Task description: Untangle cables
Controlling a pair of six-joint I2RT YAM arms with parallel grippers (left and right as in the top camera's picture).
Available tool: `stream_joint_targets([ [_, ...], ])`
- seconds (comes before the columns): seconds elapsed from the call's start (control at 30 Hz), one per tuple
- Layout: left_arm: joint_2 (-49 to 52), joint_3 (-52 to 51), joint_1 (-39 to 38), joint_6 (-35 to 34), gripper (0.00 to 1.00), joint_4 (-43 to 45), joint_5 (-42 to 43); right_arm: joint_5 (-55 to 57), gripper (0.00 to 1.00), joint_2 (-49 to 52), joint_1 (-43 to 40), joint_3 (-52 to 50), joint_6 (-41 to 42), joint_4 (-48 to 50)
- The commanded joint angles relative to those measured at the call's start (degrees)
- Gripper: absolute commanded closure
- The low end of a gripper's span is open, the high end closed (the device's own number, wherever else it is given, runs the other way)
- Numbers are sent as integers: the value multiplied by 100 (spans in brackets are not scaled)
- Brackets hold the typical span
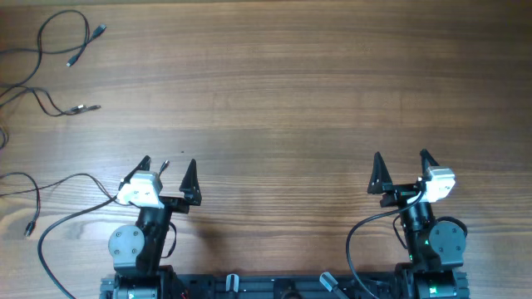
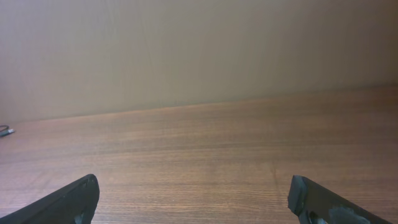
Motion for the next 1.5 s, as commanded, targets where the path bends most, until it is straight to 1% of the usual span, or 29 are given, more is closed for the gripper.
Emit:
stream_joint_targets([
  [0.0,-59,-50,33,-52,0,13,-72,-9,0,-31,-17,-7,-103,17],
  [0.5,-59,-50,33,-52,0,13,-72,-9,0,-92,-17,-7,-103,22],
  [0.63,-59,-50,33,-52,0,11,-72,33,0,-92,-17,-7,-339,20],
  [1.47,-59,-50,33,-52,0,13,-72,33,0,-90,-17,-7,-334,20],
])
